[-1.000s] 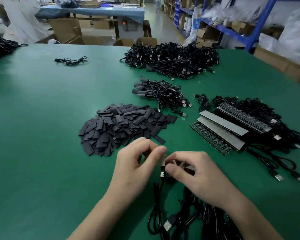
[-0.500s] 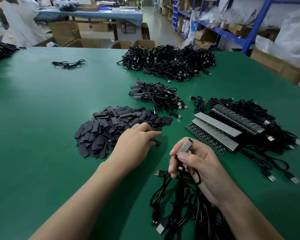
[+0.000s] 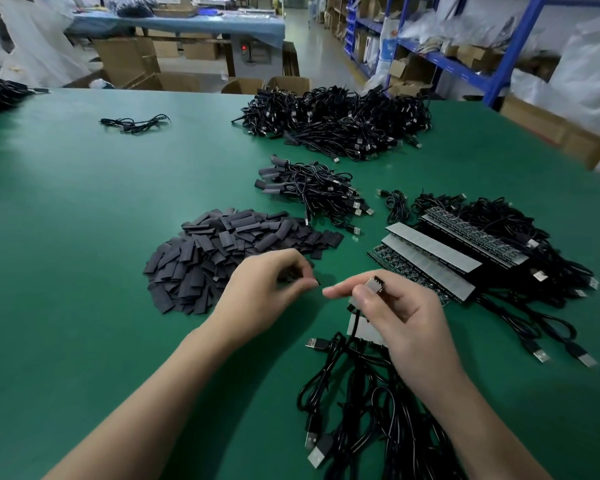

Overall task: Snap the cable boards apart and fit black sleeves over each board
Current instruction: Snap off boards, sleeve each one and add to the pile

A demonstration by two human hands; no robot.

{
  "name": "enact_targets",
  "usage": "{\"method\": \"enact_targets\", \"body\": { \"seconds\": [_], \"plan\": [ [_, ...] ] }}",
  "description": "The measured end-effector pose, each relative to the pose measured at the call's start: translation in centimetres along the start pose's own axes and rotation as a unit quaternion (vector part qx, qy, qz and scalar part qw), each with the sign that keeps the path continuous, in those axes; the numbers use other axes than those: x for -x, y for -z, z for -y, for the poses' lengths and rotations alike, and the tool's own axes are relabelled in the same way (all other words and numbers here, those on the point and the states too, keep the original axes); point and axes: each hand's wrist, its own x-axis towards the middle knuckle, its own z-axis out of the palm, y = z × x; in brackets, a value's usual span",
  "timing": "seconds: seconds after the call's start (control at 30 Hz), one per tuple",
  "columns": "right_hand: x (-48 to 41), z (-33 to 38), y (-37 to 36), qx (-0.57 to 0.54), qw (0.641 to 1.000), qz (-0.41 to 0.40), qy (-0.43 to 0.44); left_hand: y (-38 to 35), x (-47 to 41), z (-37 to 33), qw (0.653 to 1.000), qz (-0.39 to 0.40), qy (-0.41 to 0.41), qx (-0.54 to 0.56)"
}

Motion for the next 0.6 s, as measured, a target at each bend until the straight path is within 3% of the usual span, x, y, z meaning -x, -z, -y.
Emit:
{"method": "enact_targets", "body": {
  "seconds": [0.1, 0.17, 0.37, 0.6],
  "plan": [
    [0.3, 0.0, -0.4, 0.123, 0.988, -0.039, 0.087, 0.2, 1.7, -0.9, 0.952, -0.031, 0.097, 0.289],
    [0.4, 0.0, -0.9, 0.164, 0.982, -0.039, 0.088, 0.5, 2.9, -1.5, 0.918, -0.043, 0.124, 0.374],
    [0.5, -0.9, -1.4, 0.161, 0.986, 0.047, -0.019, -0.1, 5.5, -2.0, 0.878, -0.023, 0.172, 0.445],
    [0.2, -1.0, -1.4, 0.025, 0.992, 0.094, -0.085, -0.4, 6.4, -2.8, 0.884, 0.025, 0.125, 0.450]
  ]
}}
